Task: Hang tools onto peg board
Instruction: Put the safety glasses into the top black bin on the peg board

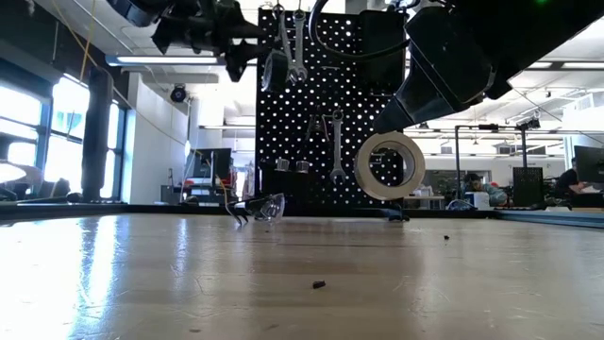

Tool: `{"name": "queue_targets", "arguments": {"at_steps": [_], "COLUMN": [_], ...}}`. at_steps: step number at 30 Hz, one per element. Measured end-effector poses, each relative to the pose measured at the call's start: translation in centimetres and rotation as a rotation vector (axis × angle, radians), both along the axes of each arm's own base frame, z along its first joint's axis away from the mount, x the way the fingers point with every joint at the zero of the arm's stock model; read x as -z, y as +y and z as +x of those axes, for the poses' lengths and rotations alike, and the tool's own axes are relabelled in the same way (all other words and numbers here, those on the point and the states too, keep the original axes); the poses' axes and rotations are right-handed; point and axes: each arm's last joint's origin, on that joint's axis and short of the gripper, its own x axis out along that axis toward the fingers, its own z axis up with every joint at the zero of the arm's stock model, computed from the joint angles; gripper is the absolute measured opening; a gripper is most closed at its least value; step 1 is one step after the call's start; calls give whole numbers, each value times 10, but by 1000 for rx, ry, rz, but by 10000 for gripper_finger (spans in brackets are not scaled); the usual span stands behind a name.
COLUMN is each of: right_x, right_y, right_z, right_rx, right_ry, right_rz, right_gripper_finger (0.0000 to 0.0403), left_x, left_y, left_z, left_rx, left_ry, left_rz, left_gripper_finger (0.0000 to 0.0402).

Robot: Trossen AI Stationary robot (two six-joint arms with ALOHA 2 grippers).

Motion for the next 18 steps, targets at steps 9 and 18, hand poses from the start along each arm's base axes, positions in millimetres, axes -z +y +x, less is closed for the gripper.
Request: {"name": "queue_targets", "arguments": {"at_steps": [9,18], "right_x": [0,0], "right_y": [0,-2], "right_z": [0,1], "right_rx": [1,13], "right_ry": [1,-13], "right_rz": [0,-13], "right_gripper_finger": [163,163], "left_x": [3,8], "left_y": [-12,-24], "left_z": [-16,-28], "left_rx": [-38,-47], "left_ry": [131,256], "left_rz": [60,72], "left_gripper_finger": [152,152]}}
